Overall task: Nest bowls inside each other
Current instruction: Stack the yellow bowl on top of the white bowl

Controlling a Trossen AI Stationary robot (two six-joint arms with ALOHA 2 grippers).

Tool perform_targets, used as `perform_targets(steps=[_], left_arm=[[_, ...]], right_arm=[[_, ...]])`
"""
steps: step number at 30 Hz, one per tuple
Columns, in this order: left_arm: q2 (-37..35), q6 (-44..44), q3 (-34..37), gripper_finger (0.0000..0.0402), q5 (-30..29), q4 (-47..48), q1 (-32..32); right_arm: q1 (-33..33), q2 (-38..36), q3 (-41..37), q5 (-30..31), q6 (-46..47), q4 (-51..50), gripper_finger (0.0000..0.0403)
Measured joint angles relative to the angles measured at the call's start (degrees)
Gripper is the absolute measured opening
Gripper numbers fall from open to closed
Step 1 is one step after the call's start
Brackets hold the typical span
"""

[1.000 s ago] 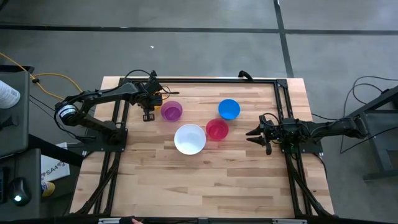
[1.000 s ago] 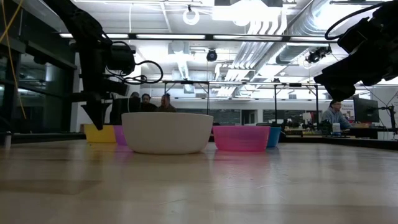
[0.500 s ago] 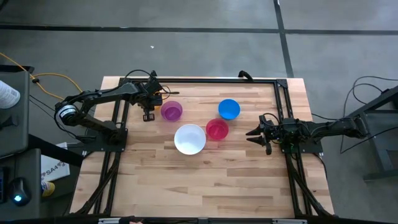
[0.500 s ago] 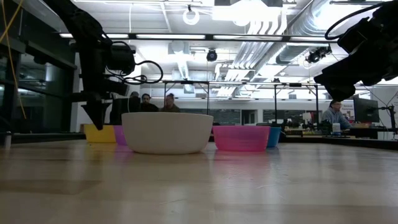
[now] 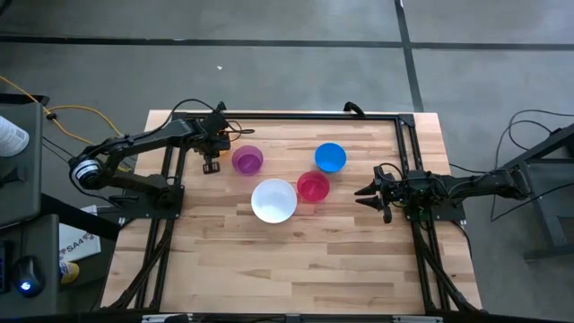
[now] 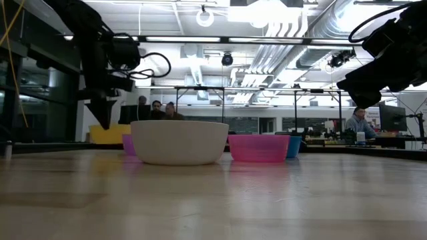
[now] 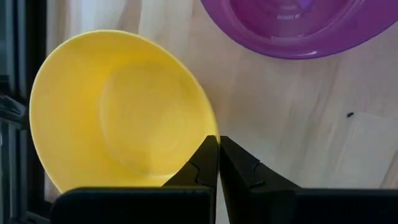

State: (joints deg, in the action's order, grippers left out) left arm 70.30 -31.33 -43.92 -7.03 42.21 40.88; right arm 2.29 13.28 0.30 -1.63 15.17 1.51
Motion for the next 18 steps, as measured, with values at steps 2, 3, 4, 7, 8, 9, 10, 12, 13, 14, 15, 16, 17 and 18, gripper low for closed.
perform_targets(steps=[2,3,4,7,8,9,10,12,13,14,15,16,17,18], left_arm=[[-0.99,-0.07,0.0,0.0,-0.02,-0.04,0.0],[-1.45,-0.07,0.0,0.0,-0.04,-0.03,0.0],[-1.86,-0.09,0.0,0.0,-0.04,-0.02,-0.02],[-2.94,-0.21,-0.03,0.0,-0.07,0.02,-0.02],[-3.15,-0.31,-0.26,0.0,-0.07,0.52,-0.02],[-3.23,-0.31,-0.89,0.0,-0.09,1.54,-0.04],[-3.25,-0.31,-1.75,0.0,-0.1,2.77,-0.04],[-3.26,-0.28,-3.78,0.0,-0.14,4.84,-0.11],[-3.28,-0.28,-4.75,0.0,-0.2,5.69,-0.34],[-3.28,-0.25,-5.62,0.0,-0.28,6.31,-0.85],[-3.3,-0.04,-6.36,0.0,-0.46,6.6,-1.45],[-3.28,0.07,-7.16,0.0,-0.39,6.98,-2.09],[-3.28,0.13,-7.89,0.0,-0.33,7.44,-2.63],[-3.3,0.21,-8.43,0.0,-0.16,7.79,-3.27]], right_arm=[[0.01,0.02,0.01,0.0,-0.01,-0.01,0.011],[0.0,0.02,-0.01,0.02,-0.01,0.01,0.011],[0.02,0.02,-0.01,0.0,-0.02,0.01,0.011],[0.0,0.0,-0.01,0.0,0.0,0.01,0.011],[0.0,0.01,-0.01,0.0,-0.01,0.0,0.011],[0.0,0.0,0.0,0.02,0.0,0.0,0.011],[0.02,0.0,0.0,0.0,0.0,-0.01,0.011],[0.02,0.01,0.0,0.0,-0.01,-0.01,0.011],[0.0,0.0,-0.01,0.0,-0.02,0.0,0.011],[0.02,0.0,0.0,0.0,0.0,-0.01,0.011],[0.0,0.0,0.0,0.0,-0.01,-0.01,0.011],[0.0,0.0,0.0,0.01,-0.02,0.0,0.011],[0.02,0.0,-0.01,0.0,0.0,0.01,0.011],[0.0,0.0,-0.01,0.02,0.0,0.01,0.011]])
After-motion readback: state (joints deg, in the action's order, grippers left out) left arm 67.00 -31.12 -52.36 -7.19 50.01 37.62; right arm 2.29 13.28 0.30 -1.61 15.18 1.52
